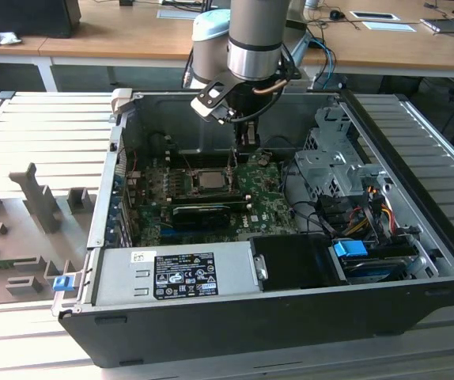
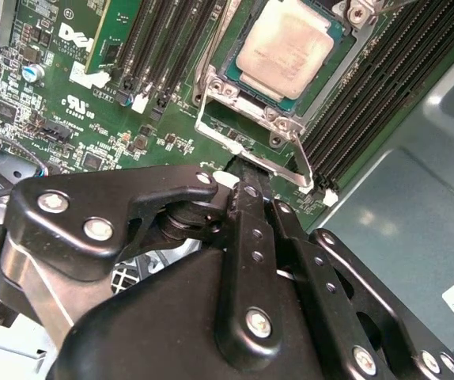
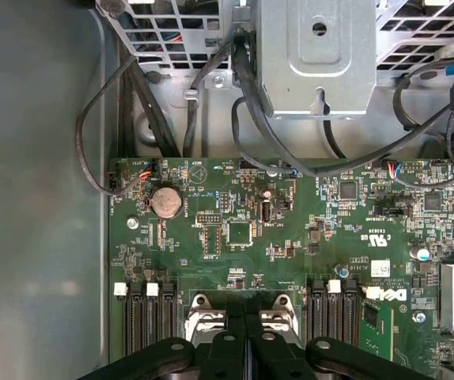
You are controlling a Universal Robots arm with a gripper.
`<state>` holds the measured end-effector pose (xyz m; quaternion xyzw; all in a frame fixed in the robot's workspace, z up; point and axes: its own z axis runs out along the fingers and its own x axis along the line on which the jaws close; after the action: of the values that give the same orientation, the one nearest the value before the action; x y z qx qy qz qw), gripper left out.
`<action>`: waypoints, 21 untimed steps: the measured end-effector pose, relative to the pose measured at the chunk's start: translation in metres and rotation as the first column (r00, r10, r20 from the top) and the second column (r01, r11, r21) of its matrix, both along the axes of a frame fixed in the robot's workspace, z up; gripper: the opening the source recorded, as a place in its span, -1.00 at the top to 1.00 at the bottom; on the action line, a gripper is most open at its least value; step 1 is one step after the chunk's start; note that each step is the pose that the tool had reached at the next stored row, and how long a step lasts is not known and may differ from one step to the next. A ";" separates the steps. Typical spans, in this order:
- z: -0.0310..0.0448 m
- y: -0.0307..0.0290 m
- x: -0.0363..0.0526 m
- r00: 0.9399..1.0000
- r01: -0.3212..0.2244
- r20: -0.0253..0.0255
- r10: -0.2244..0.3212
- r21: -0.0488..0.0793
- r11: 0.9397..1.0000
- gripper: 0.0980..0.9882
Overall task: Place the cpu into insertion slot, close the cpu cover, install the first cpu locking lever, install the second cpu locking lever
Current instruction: 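Close the cpu cover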
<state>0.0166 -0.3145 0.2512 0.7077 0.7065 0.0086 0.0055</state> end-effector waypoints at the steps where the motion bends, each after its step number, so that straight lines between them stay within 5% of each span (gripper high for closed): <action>1: 0.0000 0.0000 -0.0003 1.000 0.000 0.000 0.000 0.000 1.000 0.98; 12: -0.0009 0.0001 -0.0069 1.000 0.000 0.000 0.000 0.000 1.000 0.98; 21: -0.0157 -0.0001 -0.0244 1.000 -0.004 -0.004 0.004 0.000 1.000 0.98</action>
<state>-0.0078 -0.3146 0.2355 0.7063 0.7079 0.0072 0.0042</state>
